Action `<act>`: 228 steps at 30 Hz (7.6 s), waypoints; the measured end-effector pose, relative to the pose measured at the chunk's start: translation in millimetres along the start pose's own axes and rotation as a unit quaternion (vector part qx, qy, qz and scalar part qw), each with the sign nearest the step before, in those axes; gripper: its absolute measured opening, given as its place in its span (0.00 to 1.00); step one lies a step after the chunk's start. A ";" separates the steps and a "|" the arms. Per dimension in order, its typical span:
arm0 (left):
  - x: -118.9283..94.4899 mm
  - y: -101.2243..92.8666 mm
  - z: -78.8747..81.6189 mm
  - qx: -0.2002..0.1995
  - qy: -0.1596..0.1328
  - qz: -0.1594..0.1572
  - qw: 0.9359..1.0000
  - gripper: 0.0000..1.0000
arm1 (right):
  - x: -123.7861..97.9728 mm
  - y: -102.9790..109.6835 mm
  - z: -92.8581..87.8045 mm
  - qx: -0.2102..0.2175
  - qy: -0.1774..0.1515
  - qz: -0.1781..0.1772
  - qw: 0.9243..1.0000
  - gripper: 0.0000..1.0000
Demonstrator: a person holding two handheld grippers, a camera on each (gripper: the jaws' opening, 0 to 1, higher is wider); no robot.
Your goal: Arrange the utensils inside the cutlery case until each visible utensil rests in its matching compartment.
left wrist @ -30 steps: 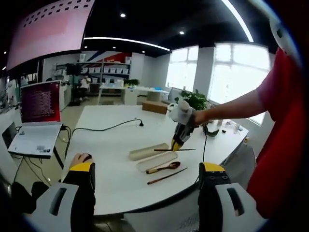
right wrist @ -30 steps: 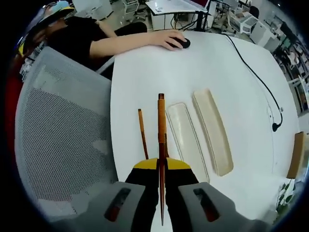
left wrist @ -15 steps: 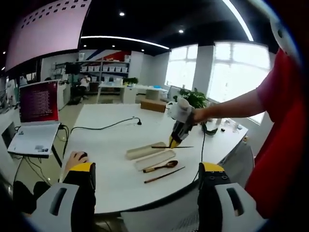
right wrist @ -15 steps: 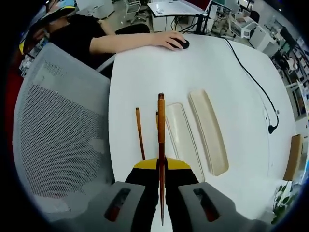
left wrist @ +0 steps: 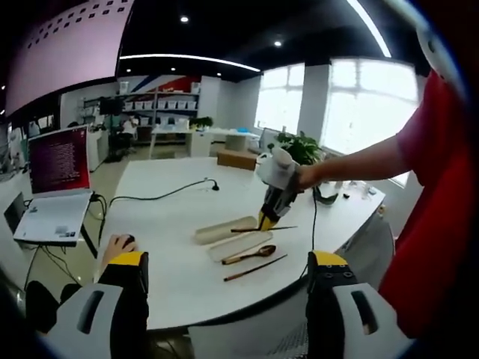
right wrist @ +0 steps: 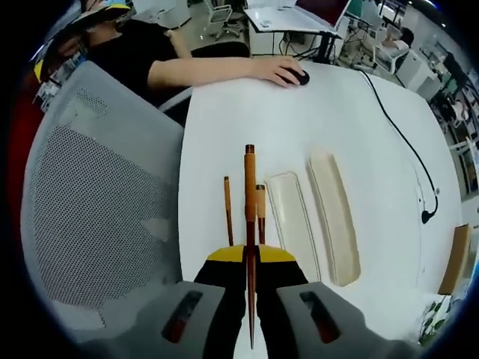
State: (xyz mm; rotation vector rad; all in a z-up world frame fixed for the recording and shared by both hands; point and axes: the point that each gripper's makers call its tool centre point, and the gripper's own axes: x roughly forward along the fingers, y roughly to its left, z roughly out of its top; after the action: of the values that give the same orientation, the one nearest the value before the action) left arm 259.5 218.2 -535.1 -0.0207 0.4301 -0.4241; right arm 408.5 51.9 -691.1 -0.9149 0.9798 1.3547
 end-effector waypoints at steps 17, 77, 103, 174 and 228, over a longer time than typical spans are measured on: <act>-0.4 2.0 0.5 0.006 0.006 -0.004 1.000 0.89 | 6.1 -6.9 0.3 -0.011 0.013 -0.008 1.000 0.00; 7.2 14.0 -1.2 -0.004 0.010 0.004 1.000 0.87 | -25.3 -106.2 -18.0 -0.045 0.065 -0.055 0.995 0.00; 12.5 11.7 -9.7 -0.003 0.023 0.007 1.000 0.87 | 4.0 -124.4 -17.5 -0.012 0.026 -0.055 0.998 0.00; -1.4 4.0 -0.6 -0.032 -0.022 0.044 0.998 0.94 | 52.3 -153.6 17.5 -0.072 -0.011 -0.062 0.995 0.00; -16.8 10.8 -17.4 -0.048 0.005 0.106 0.993 0.87 | 114.3 -157.3 -0.8 -0.008 -0.003 -0.079 0.997 0.00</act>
State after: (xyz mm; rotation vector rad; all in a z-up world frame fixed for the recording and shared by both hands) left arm 242.8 236.0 -545.4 -0.0657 0.4578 -0.1946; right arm 563.0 86.9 -803.8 -0.9791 0.8730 1.2323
